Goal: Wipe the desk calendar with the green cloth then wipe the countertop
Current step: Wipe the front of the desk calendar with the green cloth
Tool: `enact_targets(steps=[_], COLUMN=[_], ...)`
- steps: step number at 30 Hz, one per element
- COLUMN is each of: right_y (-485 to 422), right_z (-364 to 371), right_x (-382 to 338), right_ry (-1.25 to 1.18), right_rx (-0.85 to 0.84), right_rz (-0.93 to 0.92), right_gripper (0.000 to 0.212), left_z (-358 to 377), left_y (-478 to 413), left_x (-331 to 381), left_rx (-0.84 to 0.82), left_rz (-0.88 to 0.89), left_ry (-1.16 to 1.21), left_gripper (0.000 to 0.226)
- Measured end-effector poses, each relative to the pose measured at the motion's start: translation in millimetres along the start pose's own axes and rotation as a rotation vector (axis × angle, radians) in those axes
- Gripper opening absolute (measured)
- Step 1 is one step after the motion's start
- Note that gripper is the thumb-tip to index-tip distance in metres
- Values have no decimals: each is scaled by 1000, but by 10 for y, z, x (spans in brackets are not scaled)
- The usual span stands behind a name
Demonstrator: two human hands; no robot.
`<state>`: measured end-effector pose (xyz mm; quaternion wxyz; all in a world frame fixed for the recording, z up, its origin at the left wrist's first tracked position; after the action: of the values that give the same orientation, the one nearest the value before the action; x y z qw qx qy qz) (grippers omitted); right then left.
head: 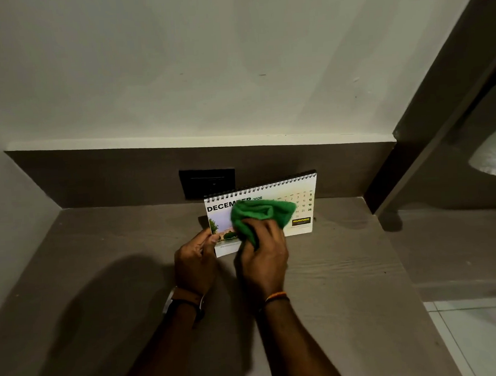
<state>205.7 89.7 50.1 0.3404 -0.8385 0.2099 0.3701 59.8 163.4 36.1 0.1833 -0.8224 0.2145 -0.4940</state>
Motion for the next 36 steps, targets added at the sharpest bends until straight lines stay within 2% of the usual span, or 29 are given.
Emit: enact_targets(steps=[2,4,9,11,14,17,19,21,22,24,26,28,30,34,36], right_y=[24,-66,-513,-578,-453,-154,47,65,-12,-243,-465,-596,-595,-149,-43], right_z=[31,-82,-820,-829,-441,-24,141,120,29,-287,-646,-790,-623,8,83], right_x=[-17,23,592,628,273,-36,-179,-179,-114,148,475,588,414,-156,-212], right_ry=[60,64,-11,-24,-54,-44,18,52,39,3,-20,-43,-54,36,76], right_rx=[-92,-81,333,349,207,-44,-211,-261,-211,13,232,312,251,-115,-203], right_rz=[-95,-123,147,193,85,-68,-223,-295,-255,-78,117,205,152,-208,-322], right_gripper=[44,41,38,41,41,40,39,38,37,39,41,42,42,42,36], left_z=[4,0,-3,2,26,12,12,9,1,-12,13,13,16,11,17], left_y=[4,5,5,1,-7,-4,6,15,18,6,9,5,1,-3,0], left_x=[-1,5,39,33,48,28,24,15,10,24,44,50,68,43,28], left_rx=[5,10,19,12,5,13,-21,-33,-16,29,19,8,-1,-1,-24], left_rz=[6,20,23,26,37,7,64,53,-11,-83,-61,-49,-17,-46,-34], left_ry=[-6,-25,-54,-66,-84,-109,-158,-158,-112,-49,-54,-62,-74,-76,-81], left_gripper=[18,20,20,20,18,18,28,29,25,24,24,23,21,23,25])
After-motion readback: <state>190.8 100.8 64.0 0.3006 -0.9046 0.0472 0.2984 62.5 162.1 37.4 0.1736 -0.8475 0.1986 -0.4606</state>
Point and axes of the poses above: each hand's wrist, its own y-axis away from the middle knuckle, its own z-axis out of the palm, x = y × z, the point moved 7 cm from there along -y, towards the middle knuckle, and after that the axes turned 4 degrees about z, right-handed, at the moved point
